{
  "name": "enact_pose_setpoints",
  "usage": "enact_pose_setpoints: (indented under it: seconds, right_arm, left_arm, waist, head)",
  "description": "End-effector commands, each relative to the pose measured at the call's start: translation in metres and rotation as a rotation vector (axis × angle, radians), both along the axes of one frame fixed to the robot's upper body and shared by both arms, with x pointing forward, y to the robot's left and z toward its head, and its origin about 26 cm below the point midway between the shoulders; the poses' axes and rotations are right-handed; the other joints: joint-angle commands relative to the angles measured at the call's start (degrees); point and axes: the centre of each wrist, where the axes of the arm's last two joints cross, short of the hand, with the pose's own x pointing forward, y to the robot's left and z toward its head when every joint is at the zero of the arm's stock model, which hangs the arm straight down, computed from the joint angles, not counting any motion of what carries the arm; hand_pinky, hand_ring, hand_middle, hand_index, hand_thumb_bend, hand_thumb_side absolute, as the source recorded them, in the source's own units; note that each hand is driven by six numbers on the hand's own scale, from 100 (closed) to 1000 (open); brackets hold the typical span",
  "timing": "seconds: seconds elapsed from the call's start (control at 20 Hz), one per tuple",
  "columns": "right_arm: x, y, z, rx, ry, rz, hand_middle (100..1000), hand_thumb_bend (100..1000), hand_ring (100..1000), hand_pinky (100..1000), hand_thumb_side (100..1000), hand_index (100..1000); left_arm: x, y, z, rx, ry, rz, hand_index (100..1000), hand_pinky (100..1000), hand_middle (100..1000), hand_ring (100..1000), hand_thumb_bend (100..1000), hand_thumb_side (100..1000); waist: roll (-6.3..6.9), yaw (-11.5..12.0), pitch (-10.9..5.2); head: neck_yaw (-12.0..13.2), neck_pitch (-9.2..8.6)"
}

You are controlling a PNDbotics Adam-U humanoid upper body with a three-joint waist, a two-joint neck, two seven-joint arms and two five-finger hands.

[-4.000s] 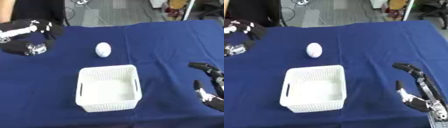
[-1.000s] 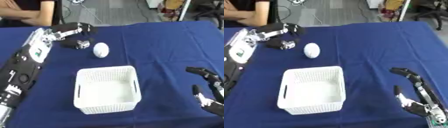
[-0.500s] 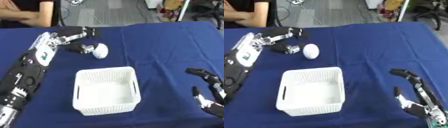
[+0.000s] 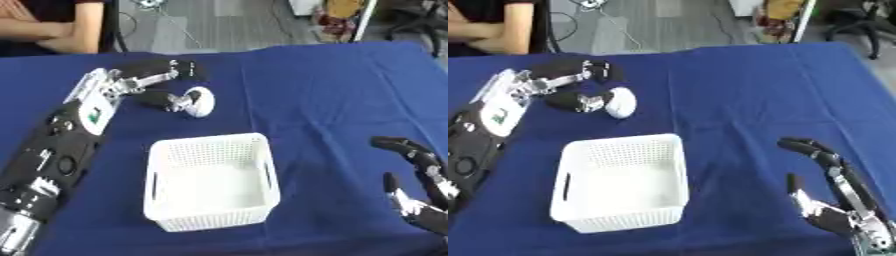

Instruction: Pick up objects on the table and place them in the box.

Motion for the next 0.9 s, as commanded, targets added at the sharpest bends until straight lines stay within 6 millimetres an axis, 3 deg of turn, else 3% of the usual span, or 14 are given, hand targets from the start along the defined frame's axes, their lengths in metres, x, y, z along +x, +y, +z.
enact_pose_setpoints:
  seconds: [0.05,0.9]
  right_arm:
    - [0.0023,-0.0013,0.0097,-0.014,-0.032,0.013,787,100,882,884,521,879]
    - [0.0056,0.0014,0.0136,-0.015,-0.052,0.030,787,100,884,886,523,880]
  left_arm:
    - [0.0033,-0.0029,0.0151,0.029,-0.037,-0.032,911,721,893,758,677,890]
    - [0.0090,-0.0025,0.0114,0.075,-0.093,0.002,918,734,878,763,684,887]
  waist:
    - [-0.14,-0.1,-0.40]
    - [-0.60,-1.4,1.21]
  head:
    - [0.1,-1.35]
    - [0.5,-2.92]
